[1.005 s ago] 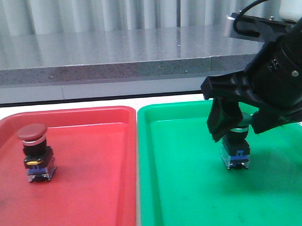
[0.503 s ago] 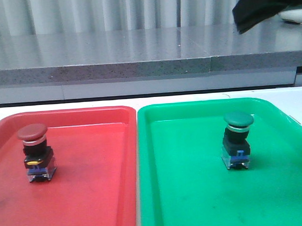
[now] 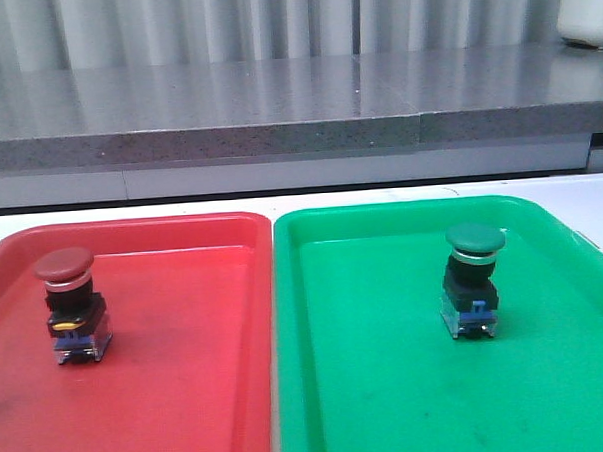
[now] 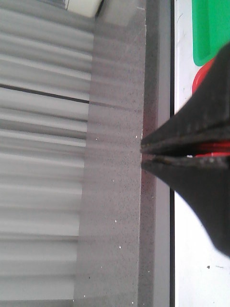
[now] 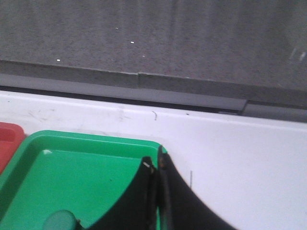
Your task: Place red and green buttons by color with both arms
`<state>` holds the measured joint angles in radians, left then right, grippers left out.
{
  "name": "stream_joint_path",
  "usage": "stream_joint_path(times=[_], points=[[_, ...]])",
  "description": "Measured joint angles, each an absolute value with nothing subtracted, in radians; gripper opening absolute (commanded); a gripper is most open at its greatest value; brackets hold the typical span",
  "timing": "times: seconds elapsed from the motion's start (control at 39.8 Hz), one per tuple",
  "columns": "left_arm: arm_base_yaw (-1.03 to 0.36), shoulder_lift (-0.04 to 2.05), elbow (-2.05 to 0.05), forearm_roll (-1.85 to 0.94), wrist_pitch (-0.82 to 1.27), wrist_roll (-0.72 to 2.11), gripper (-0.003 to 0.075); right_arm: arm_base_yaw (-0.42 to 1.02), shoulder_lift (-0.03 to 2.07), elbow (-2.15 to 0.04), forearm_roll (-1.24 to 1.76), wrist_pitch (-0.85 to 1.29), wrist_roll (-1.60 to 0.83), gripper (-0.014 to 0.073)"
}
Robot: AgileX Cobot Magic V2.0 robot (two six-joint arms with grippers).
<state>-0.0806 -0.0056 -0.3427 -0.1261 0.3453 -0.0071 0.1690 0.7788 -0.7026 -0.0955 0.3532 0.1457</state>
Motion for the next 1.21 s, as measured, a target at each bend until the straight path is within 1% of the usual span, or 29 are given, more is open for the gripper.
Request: stream_joint_path(times=[0.33, 0.53, 1.21], points=[[-0.081, -0.006, -0.343, -0.126, 0.345, -0.007, -0.0020, 0.149, 0.372, -0.428, -0.087, 0.380, 0.146, -0.0125], [-0.081, -0.006, -0.343, -0.126, 0.345, -0.007, -0.0020, 0.149, 0.201, -0.333, -0.085, 0.387, 0.146, -0.0125], [-0.081, -0.006, -0.343, -0.126, 0.345, -0.007, -0.0020, 0.149, 0.181, -0.315, -0.080, 0.390, 0.146, -0.0125]])
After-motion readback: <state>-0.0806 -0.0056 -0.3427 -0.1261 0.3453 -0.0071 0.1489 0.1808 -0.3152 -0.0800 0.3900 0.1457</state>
